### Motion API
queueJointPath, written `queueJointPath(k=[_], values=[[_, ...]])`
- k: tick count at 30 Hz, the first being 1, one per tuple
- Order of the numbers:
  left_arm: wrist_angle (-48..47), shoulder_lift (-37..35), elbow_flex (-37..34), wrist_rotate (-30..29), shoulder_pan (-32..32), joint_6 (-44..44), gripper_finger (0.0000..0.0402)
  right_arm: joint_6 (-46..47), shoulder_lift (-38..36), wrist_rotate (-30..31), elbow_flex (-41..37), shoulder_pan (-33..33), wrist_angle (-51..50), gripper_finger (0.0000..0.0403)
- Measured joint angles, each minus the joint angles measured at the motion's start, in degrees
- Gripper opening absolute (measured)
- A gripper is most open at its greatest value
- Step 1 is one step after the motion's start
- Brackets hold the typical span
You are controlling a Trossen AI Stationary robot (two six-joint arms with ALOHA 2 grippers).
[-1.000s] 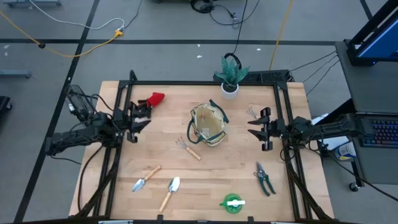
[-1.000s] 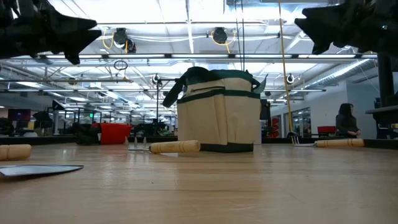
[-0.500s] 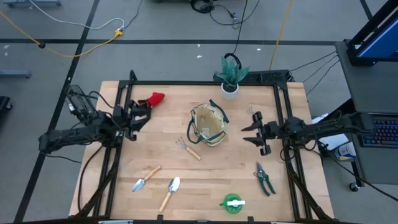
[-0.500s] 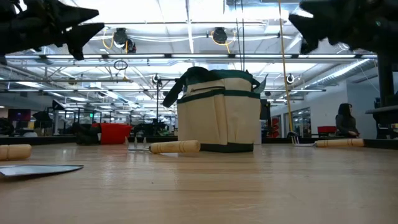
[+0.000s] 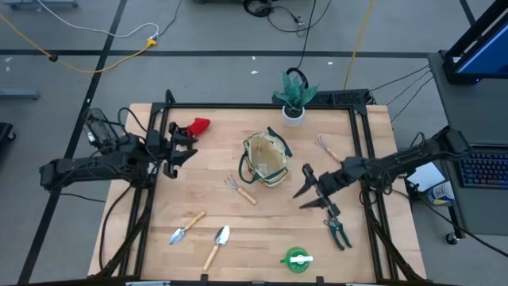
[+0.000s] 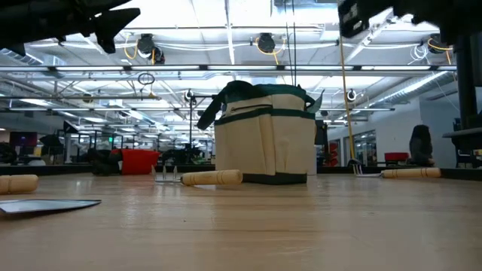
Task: Pick & Place Garden tools in Gardening bag
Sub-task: Put the green spray bottle into the gardening bag
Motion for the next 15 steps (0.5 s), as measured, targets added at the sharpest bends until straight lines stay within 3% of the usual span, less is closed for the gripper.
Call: queueJointPath(k=[8,15], values=[[-0.7,1.0,0.0,-0.1,0.0,-0.4,0.0177,-0.1,3.6,0.2,2.1,7.7,0.0,0.0163],[-0.8,1.0,0.0,-4.4,0.0,-0.5,0.0177,2.2,9.0,2.8,2.2,13.3,3.5,0.0168]])
